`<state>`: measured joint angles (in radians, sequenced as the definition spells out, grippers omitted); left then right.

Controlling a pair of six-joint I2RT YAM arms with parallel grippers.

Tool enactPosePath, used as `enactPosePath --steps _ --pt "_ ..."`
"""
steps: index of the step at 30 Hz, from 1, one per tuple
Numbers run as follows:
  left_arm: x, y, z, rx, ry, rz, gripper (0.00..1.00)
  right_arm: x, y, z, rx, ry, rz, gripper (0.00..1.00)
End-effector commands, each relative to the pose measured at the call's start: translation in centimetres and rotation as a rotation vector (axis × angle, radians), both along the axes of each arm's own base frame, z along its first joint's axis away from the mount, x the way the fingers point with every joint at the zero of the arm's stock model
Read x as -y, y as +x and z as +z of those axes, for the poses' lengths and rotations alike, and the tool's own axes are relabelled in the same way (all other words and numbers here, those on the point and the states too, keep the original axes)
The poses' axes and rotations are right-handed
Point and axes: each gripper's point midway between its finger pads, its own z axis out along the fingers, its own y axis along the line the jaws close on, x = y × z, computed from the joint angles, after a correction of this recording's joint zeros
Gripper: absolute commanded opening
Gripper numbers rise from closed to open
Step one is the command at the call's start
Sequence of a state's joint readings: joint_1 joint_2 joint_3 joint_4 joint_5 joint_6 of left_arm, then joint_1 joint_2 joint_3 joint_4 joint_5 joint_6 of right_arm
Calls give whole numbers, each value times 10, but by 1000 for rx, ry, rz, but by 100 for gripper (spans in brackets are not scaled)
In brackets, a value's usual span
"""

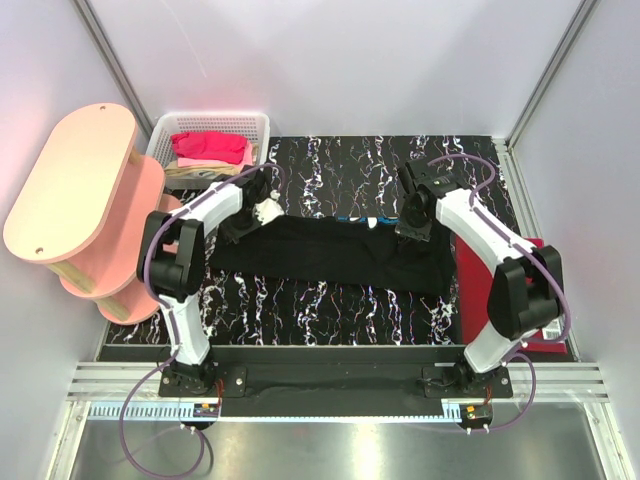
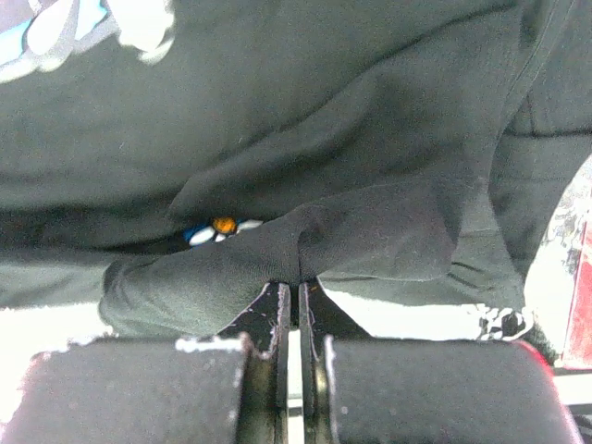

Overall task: Fold and stack the t-shirts
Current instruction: Fold the tshirt

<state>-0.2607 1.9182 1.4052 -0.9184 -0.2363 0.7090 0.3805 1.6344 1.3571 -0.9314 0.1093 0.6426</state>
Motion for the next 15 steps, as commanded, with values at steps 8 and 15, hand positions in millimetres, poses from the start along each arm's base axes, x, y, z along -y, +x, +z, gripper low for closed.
enactPosePath --steps 8,15 --pt "-5 32 4 54 67 16 10 7 53 -38 -21 37 -16 0" --pt "-16 50 49 198 123 53 91 9 83 -44 -13 25 1 0"
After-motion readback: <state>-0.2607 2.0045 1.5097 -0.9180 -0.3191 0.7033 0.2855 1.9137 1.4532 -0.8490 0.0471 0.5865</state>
